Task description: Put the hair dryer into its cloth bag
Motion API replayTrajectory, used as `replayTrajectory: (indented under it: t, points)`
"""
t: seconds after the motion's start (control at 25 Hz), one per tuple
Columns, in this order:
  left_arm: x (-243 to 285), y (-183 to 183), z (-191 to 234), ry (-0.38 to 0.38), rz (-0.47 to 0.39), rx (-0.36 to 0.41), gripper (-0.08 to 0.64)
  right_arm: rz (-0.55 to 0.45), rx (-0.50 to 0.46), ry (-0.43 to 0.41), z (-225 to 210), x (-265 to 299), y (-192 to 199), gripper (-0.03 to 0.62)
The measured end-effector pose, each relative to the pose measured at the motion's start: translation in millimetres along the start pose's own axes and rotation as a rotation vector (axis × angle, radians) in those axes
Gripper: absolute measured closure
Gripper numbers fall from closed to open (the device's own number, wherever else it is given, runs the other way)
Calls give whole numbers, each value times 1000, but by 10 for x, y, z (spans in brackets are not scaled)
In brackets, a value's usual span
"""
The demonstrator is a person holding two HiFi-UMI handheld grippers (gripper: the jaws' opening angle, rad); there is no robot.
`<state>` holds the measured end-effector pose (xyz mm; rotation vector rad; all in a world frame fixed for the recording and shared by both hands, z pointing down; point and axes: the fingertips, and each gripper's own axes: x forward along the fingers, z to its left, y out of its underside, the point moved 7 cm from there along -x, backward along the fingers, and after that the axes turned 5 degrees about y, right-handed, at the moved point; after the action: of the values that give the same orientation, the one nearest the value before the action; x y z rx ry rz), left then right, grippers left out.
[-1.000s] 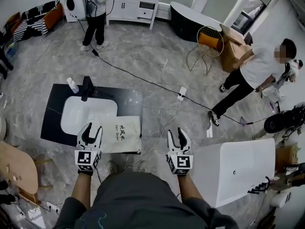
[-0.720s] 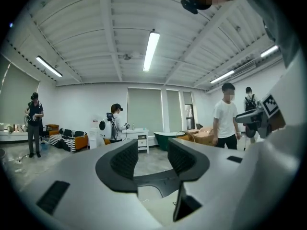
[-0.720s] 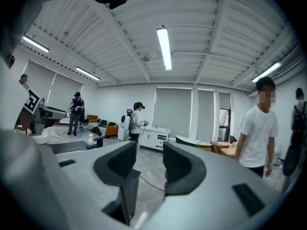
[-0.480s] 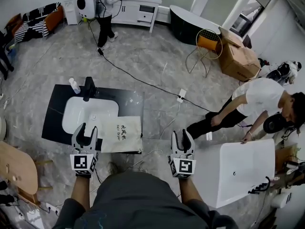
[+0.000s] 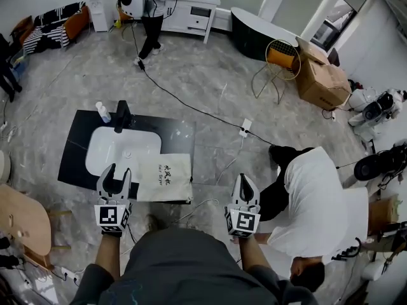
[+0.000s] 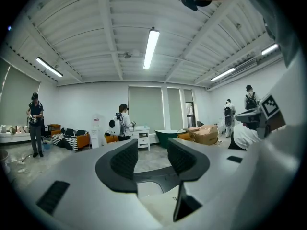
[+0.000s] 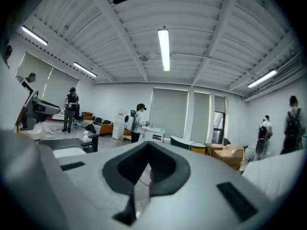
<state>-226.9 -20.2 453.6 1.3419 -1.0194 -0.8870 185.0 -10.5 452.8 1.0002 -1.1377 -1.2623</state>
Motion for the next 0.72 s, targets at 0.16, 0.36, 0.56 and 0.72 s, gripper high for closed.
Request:
replayTrajectory:
  t: [0.16,0.36,0.56,0.72]
  points:
    - [1,-5,0,-3,3,4,365,-6,2,0,7,15,-5,592]
    - [4,-46,3,-39,-9,37,528,-2,8,5,17,67,-23,592]
    - [16,-83,-46,-41,-9,60,560,-2,5,-8,13,100,-45,592]
    - [42,-87,-63,-41,-9,56,560,3,-12,-12,0,162,-63,594]
